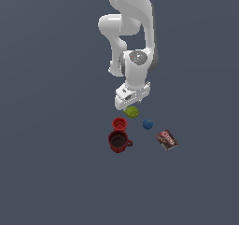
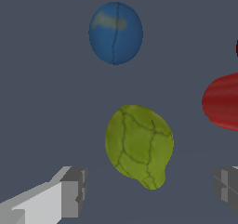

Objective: Pick up a designated object from a clutter of objects.

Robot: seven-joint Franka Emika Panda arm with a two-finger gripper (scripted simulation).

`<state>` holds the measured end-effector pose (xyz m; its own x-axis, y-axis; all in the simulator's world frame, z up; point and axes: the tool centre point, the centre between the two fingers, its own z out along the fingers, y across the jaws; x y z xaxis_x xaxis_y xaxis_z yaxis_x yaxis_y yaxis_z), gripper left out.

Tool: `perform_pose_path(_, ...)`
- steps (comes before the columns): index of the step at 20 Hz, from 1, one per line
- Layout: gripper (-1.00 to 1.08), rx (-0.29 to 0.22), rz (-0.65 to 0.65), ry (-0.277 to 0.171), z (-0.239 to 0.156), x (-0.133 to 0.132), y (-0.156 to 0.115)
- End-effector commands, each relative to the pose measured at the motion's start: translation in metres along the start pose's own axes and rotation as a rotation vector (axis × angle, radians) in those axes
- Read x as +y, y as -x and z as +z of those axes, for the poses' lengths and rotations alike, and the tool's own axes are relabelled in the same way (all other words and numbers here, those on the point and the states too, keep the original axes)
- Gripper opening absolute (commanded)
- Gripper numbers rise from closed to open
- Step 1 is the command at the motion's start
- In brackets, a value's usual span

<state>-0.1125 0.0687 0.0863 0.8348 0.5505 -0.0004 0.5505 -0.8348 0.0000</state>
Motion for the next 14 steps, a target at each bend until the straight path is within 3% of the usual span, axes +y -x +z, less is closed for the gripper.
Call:
perform_pose_path(1, 1.0, 0.0, 0.0, 0.0, 0.006, 0.0, 0.0)
perform_pose_path(14, 1.0, 0.0, -0.003, 0.0, 0.041, -0.001, 0.001)
